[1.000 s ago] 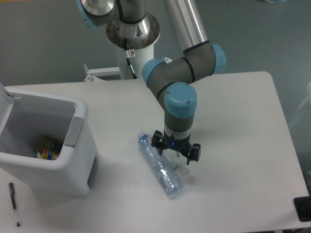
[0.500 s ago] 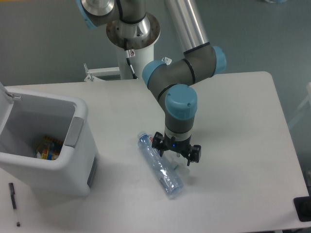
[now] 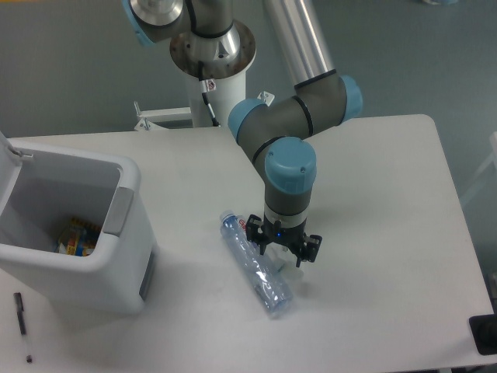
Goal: Place the trash in the trash can
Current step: 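Lower the gripper and close it on the white paper, then lift the white paper and carry it over the trash bin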
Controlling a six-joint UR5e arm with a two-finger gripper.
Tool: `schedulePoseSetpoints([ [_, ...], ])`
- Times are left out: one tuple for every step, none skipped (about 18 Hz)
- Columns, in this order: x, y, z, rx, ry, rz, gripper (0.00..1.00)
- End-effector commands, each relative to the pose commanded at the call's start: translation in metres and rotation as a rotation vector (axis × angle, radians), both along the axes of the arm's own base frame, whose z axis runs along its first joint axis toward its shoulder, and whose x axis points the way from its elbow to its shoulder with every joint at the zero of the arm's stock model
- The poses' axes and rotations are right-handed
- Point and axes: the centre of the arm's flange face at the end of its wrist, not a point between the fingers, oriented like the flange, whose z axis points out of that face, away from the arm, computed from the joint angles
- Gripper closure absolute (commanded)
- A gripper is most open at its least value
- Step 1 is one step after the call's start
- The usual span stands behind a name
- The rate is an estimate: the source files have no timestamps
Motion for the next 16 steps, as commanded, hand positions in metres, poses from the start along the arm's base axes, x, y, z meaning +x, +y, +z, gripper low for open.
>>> schedulePoseSetpoints([
  [0.000, 0.000, 0.001, 0.000, 0.000, 0.002, 0.59],
  [0.000, 0.000, 0.002, 0.002, 0.000, 0.001, 0.67],
  [0.000, 0.000, 0.002, 0.001, -0.001, 0.001, 0.77],
  [0.000, 0.000, 0.004, 0.004, 0.000, 0.000, 0.87],
  [0.000, -0.001, 0.005, 0.006, 0.001, -0.001, 0.96],
  [0.000, -0.001, 0.006, 0.007, 0.002, 0.001, 1.00],
  [0.000, -0.001, 0.008, 0.010, 0.005, 0.001, 1.00],
  [-0.001, 0.000, 0.009, 0.011, 0.006, 0.001, 1.00],
  [-0.001, 0.000, 0.011, 0.013, 0.009, 0.001, 1.00],
  [-0.001, 0.000, 0.012, 0.015, 0.011, 0.001, 1.00],
  [-0.002, -0.001, 0.013, 0.014, 0.014, 0.006, 1.00],
  [-0.002, -0.001, 0.015, 0.017, 0.015, 0.007, 1.00],
  [-0.003, -0.002, 0.021, 0.023, 0.020, 0.008, 1.00],
  [-0.003, -0.003, 0.025, 0.031, 0.026, 0.014, 1.00],
  [-0.006, -0.003, 0.033, 0.043, 0.032, 0.035, 1.00],
  [-0.008, -0.003, 0.043, 0.058, 0.043, 0.053, 1.00],
])
